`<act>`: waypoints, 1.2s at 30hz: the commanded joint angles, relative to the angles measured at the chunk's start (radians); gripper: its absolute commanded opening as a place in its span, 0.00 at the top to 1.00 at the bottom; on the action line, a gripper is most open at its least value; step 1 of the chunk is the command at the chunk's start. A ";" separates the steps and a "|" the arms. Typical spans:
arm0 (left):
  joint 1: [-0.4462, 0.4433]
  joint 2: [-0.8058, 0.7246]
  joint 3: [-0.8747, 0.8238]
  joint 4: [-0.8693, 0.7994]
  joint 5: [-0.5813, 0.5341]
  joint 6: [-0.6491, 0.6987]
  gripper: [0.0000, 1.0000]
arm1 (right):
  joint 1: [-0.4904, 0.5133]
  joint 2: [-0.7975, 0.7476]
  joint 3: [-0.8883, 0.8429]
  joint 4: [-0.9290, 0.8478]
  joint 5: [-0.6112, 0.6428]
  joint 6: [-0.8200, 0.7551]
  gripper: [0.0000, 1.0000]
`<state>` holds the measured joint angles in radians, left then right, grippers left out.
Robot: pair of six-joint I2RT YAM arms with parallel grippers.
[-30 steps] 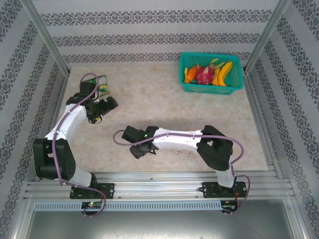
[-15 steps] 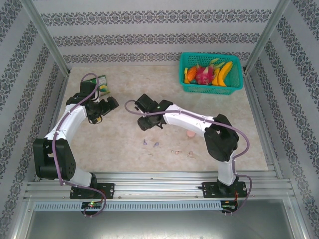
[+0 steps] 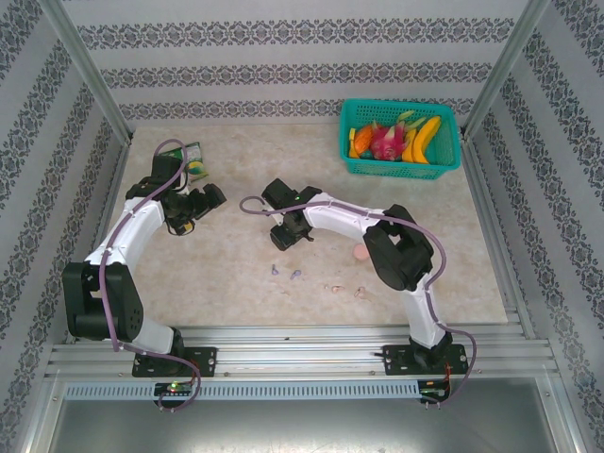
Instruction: Insert wireless bluetooth earbuds into charging case
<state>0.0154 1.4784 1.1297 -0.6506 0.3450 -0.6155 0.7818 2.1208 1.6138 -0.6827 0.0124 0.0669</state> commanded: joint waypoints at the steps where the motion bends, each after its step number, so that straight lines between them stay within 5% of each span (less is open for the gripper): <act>1: 0.013 0.001 -0.007 0.011 0.018 -0.023 0.00 | -0.008 0.029 0.040 -0.028 -0.006 -0.030 0.54; 13: 0.012 -0.011 -0.008 0.006 0.025 -0.033 0.00 | -0.032 0.068 0.065 -0.040 0.003 -0.018 0.49; 21: 0.012 -0.018 -0.011 0.013 0.034 -0.038 0.00 | -0.036 -0.013 0.078 -0.067 -0.001 0.084 0.28; 27: 0.012 -0.008 -0.013 0.035 0.032 -0.048 0.00 | -0.035 -0.110 0.130 -0.124 0.024 0.411 0.27; 36: 0.012 0.023 0.010 0.069 0.042 -0.091 0.00 | -0.038 -0.094 0.172 -0.248 0.097 1.105 0.23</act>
<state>0.0154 1.4853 1.1278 -0.6086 0.3683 -0.6792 0.7479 2.0186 1.7905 -0.8505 0.0750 0.8547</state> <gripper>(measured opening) 0.998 0.771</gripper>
